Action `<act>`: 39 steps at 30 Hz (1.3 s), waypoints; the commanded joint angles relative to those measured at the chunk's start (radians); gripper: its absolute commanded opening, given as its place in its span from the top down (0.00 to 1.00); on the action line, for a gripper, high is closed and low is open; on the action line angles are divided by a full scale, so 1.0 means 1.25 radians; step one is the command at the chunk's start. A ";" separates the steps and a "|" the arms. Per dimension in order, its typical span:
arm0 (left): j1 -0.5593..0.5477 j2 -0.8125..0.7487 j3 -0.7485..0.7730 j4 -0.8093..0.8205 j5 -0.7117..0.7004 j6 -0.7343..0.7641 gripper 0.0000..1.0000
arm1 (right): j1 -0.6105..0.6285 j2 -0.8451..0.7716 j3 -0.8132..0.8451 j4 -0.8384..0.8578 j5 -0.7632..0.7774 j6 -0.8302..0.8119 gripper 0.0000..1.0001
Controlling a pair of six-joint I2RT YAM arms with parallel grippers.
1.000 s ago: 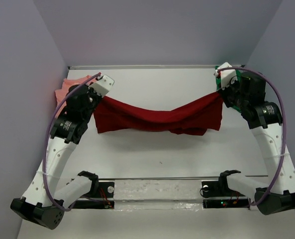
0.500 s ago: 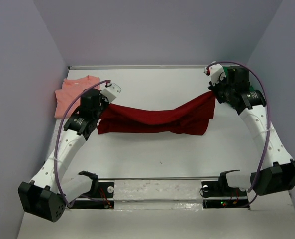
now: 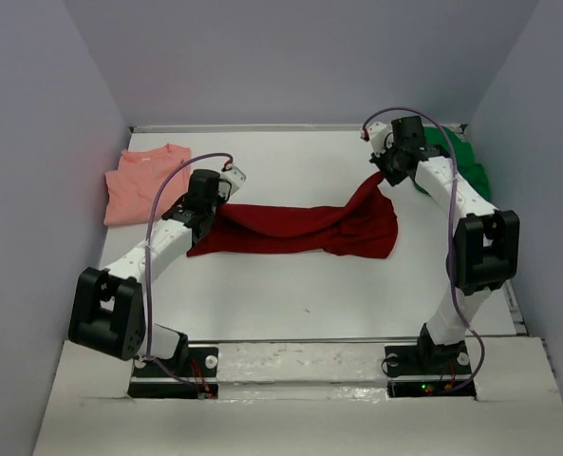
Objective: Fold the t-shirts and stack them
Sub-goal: Flatten the tshirt out
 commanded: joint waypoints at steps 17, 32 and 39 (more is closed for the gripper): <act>-0.002 0.342 0.191 0.312 -0.256 0.018 1.00 | -0.033 0.353 0.399 0.114 0.081 -0.012 0.35; -0.002 0.335 0.187 0.369 -0.364 0.079 0.21 | -0.041 0.248 0.320 0.135 0.092 0.000 0.14; 0.005 0.239 0.202 0.158 -0.196 0.035 0.28 | -0.041 0.195 0.242 0.141 0.107 0.010 0.14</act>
